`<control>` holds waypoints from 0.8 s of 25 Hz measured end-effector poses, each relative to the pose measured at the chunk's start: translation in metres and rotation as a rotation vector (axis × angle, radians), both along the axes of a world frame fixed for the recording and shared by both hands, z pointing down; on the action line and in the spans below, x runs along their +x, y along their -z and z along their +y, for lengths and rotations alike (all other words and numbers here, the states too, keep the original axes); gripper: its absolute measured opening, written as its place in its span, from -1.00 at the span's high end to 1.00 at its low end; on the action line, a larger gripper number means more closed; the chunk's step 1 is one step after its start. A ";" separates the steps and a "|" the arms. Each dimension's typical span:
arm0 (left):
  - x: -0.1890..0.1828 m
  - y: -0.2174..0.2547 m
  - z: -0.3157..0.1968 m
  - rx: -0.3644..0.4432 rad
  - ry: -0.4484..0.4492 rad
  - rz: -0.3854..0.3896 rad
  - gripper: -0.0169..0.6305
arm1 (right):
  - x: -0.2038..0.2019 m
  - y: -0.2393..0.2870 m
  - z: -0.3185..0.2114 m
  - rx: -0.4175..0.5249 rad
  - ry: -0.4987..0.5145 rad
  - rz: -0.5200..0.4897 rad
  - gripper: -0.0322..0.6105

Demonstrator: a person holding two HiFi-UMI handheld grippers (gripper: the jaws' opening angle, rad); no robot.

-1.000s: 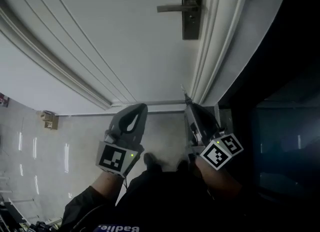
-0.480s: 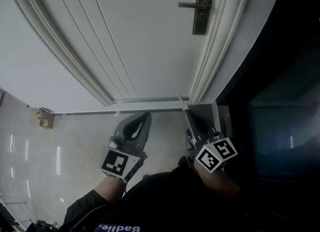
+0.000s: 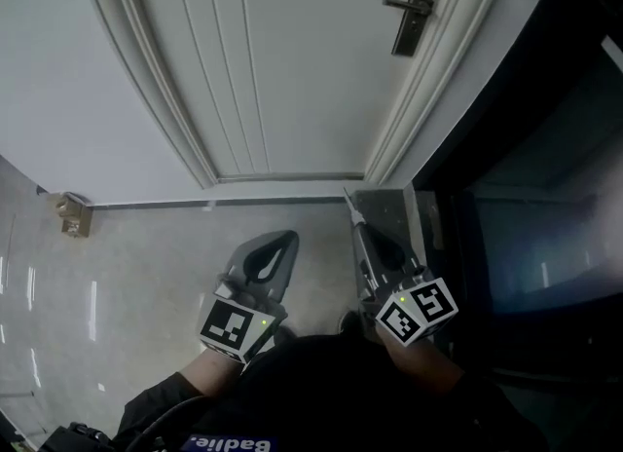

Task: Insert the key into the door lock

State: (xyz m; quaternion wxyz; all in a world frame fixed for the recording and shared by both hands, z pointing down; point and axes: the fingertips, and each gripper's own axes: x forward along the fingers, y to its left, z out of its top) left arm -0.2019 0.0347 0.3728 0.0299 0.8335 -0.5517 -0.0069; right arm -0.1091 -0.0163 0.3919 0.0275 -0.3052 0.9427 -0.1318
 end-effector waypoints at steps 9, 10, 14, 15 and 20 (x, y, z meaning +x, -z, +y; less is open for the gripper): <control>0.048 0.013 0.030 0.012 0.011 0.021 0.90 | 0.037 0.028 0.025 0.118 0.045 0.034 0.87; 0.056 0.013 0.030 0.004 0.008 0.027 0.90 | 0.043 0.030 0.027 0.129 0.048 0.042 0.87; 0.089 0.005 0.025 -0.025 -0.010 0.031 0.90 | 0.066 0.024 0.030 0.142 0.063 0.054 0.87; 0.096 0.003 0.023 -0.029 -0.012 0.030 0.90 | 0.071 0.020 0.029 0.134 0.066 0.050 0.87; 0.121 0.006 0.017 -0.042 -0.027 0.036 0.90 | 0.091 0.016 0.025 0.126 0.073 0.038 0.87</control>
